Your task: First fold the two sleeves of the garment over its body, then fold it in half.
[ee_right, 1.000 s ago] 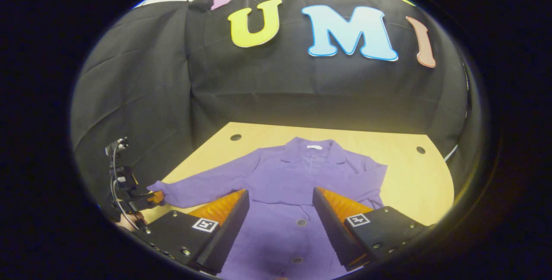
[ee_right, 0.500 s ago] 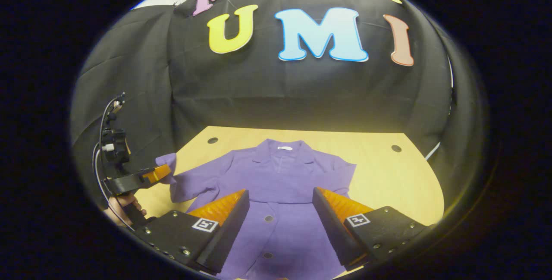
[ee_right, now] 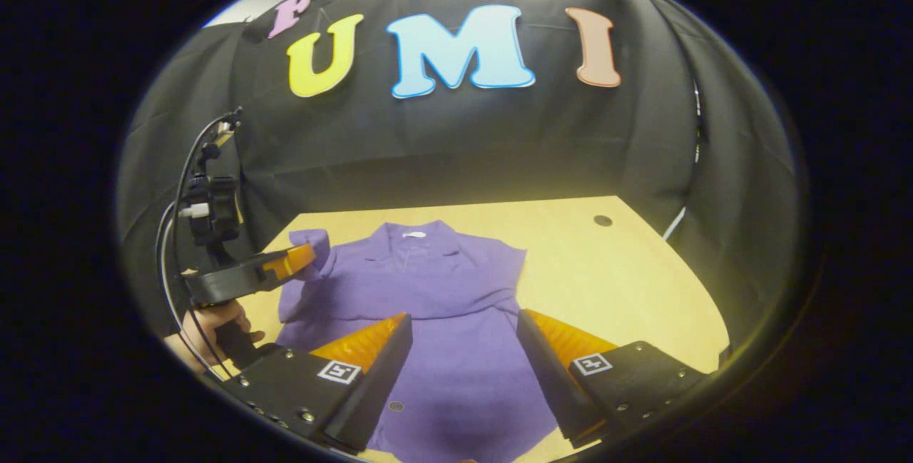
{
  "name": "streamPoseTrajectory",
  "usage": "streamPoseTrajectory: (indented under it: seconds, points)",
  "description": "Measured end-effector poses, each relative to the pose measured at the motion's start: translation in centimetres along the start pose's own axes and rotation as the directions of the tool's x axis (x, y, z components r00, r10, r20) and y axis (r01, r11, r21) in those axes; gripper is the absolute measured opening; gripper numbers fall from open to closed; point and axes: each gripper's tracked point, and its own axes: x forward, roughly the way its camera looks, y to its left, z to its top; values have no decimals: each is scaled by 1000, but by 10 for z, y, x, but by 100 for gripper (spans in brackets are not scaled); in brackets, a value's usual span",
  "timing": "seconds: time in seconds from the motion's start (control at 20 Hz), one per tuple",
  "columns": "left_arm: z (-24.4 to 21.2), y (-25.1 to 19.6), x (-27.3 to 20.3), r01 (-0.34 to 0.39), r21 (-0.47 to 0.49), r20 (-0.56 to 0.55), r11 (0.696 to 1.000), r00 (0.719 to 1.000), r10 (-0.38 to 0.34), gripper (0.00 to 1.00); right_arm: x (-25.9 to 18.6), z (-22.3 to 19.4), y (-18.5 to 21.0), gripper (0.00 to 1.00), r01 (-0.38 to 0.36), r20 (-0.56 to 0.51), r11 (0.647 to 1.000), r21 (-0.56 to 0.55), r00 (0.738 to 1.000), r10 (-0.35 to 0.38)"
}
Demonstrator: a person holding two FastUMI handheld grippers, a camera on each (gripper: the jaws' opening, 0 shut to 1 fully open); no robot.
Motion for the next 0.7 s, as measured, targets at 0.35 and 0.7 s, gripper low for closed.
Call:
streamPoseTrajectory:
  seconds: [0.35, 0.7]
  points:
    - [-13, -96, 37, 111, 111, -40, 988, 993, -107, 7, -16, -17, -45, 92, 63, -19, 996, 59, 998, -62]
    - [-37, -156, 60, 185, 177, -91, 967, 981, -171, 7, -15, -33, -74, 92, 56, -32, 998, 36, 998, -55]
